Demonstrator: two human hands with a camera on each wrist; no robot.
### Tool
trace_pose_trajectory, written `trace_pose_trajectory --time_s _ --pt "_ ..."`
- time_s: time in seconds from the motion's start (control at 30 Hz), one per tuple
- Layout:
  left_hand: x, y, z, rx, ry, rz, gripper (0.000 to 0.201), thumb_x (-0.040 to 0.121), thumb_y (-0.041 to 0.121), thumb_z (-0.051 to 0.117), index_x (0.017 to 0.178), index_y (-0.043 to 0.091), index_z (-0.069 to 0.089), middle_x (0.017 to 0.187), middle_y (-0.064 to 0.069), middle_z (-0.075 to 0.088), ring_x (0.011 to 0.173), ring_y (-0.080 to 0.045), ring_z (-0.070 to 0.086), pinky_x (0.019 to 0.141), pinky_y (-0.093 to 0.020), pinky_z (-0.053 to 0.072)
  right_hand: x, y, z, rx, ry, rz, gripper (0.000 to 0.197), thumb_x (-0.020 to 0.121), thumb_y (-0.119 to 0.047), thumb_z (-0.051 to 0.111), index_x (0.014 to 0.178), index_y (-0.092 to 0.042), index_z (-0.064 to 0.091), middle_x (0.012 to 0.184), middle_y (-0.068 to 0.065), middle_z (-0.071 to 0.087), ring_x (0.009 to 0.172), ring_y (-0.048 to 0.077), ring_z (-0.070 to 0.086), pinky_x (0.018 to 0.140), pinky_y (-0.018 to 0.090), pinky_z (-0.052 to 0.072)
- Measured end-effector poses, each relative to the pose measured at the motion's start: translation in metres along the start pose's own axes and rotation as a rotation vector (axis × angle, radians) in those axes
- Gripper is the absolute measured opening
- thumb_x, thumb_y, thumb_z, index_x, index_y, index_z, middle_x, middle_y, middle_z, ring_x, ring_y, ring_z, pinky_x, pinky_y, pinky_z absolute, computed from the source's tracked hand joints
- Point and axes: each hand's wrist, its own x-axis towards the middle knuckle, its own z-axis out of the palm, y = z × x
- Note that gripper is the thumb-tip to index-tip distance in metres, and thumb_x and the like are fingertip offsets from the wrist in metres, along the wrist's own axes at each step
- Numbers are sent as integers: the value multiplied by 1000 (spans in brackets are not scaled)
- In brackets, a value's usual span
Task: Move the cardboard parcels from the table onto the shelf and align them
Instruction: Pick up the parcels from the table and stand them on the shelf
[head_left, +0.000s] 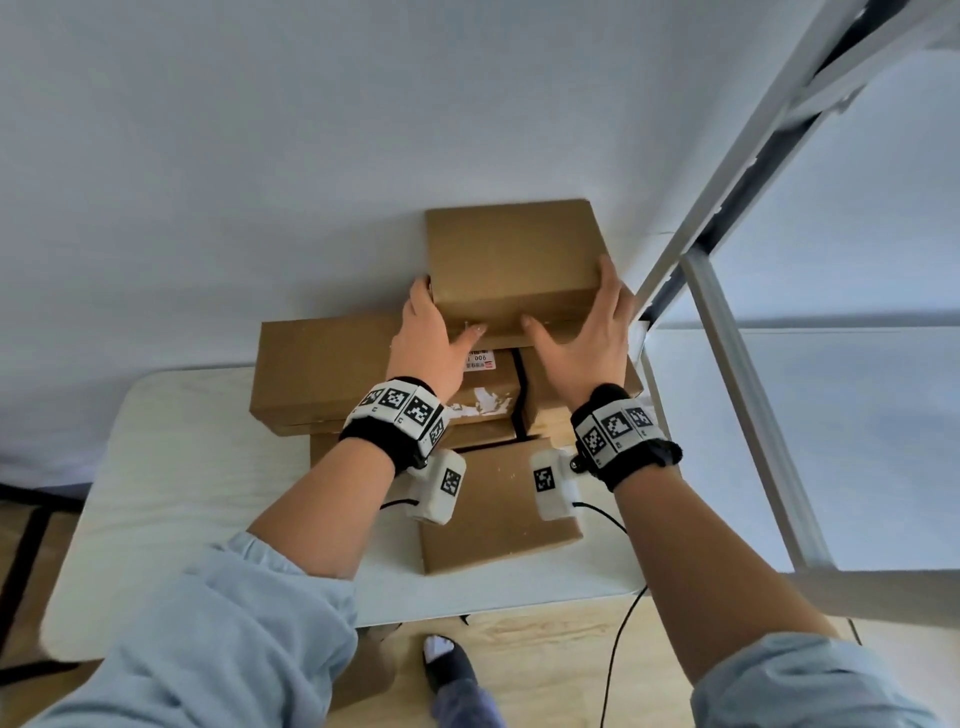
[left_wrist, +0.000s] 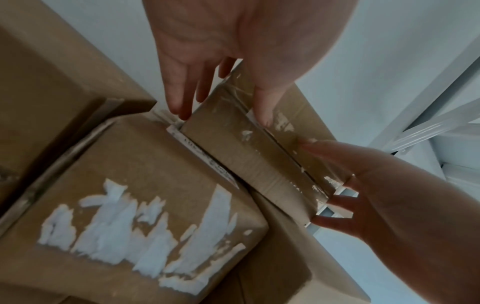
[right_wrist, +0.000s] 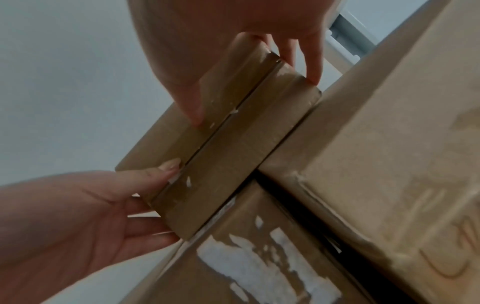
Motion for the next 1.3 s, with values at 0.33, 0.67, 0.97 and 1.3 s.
trace_pose_trajectory --time_s 0.33,0.67,0.97,1.3 --pt "-29 19 -32 7 171 125 76 93 48 62 147 14 20 121 -9 65 104 -30 66 90 -40 54 -22 -39 -28 26 115 -53 105 72 -50 78 154 -29 17 148 8 34 131 26 43 107 46 42" --pt "-134 40 -93 -120 315 278 58 96 40 60 137 13 30 119 -16 61 103 -31 62 83 -34 52 -115 -97 -98 -1 176 -151 110 72 -54 75 155 -35 5 157 5 18 143 29 26 116 49 32" --pt "-260 35 -139 -207 378 481 68 95 39 61 149 15 28 142 -12 49 128 -28 47 104 -41 45 -243 -123 -155 52 318 -282 98 77 -52 74 154 -22 22 158 11 17 146 29 26 116 41 32" --pt "-367 67 -137 -218 292 596 75 100 49 47 158 16 11 159 -10 29 143 -25 33 113 -36 32 -334 -112 -237 -18 452 -268 94 81 -57 71 154 -22 24 159 10 17 145 28 25 117 47 31"
